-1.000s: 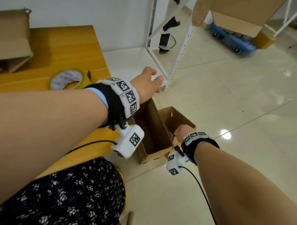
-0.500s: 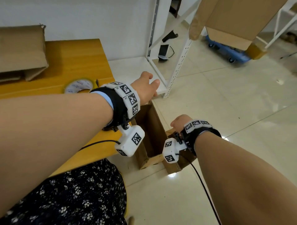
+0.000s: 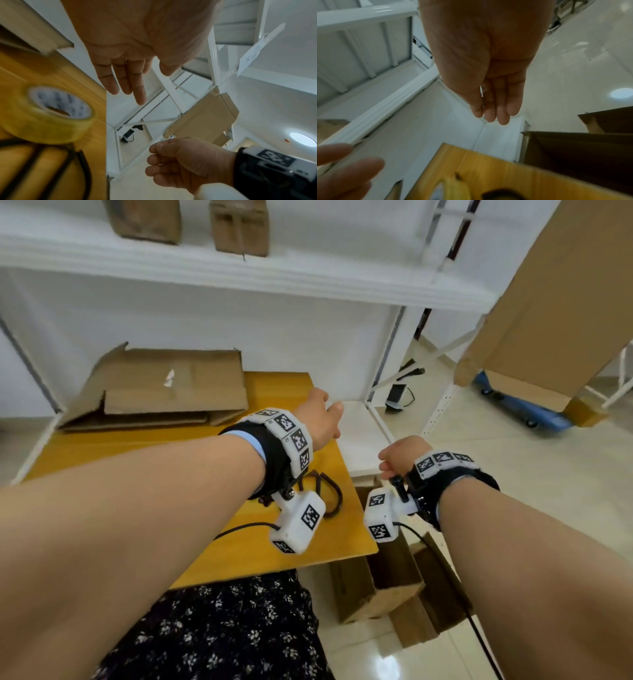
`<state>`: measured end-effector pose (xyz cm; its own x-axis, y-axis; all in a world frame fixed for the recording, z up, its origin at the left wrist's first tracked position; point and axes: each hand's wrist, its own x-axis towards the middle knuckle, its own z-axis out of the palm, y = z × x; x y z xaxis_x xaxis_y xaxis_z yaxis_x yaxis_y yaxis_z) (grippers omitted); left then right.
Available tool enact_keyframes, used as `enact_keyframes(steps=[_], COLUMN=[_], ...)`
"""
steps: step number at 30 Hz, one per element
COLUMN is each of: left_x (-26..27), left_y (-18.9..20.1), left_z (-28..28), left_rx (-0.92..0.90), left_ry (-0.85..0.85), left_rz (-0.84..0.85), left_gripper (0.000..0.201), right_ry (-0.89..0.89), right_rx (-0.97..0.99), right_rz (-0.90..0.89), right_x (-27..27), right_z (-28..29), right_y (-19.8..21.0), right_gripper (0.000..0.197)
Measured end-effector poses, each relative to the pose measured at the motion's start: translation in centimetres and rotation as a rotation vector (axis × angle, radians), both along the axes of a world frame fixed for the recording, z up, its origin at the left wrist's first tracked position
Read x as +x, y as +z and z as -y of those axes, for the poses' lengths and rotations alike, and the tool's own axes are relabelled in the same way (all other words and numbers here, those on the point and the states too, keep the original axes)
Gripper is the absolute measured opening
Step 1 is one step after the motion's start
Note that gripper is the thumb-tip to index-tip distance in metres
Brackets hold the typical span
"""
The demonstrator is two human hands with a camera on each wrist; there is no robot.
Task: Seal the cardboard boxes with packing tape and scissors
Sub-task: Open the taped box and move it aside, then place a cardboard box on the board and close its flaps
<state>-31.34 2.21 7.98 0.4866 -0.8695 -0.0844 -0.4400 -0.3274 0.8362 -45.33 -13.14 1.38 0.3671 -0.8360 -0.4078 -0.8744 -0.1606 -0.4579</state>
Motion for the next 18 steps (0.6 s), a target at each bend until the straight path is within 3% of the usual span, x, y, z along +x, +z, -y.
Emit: enact_keyframes(steps=[2, 4, 10, 15, 18], left_x=[2.7, 5.6, 14.3, 20.4, 23.4], left_y=[0.2, 0.0, -2.5, -4.6, -5.3], left_z=[-2.4, -4.7, -9.5, -11.2, -11.2], left_rx=[-0.002, 0.034, 0.172, 0.336, 0.415], left_ry=[0.04, 0.079, 0.294, 0.367, 0.351], left_rz=[-0.013, -0.021, -0.078, 0.126, 0.254], left_gripper=[0.049, 0.05, 0.045, 0.043, 0.05], right_ry=[-0.088, -0.093, 0.11, 0.104, 0.211], right_rx=[0.041, 0.081, 0.052, 0.101, -0.073], right_rz=[0.232, 0.306, 0.239, 0.239, 0.103], right_x=[2.7, 5.5, 13.2, 19.2, 22.4], right_z=[-1.2, -3.0, -7.0, -8.5, -8.9], right_y=[0.4, 0.8, 0.3, -0.1, -0.8], right_gripper=[0.011, 0.005, 0.004, 0.011, 0.019])
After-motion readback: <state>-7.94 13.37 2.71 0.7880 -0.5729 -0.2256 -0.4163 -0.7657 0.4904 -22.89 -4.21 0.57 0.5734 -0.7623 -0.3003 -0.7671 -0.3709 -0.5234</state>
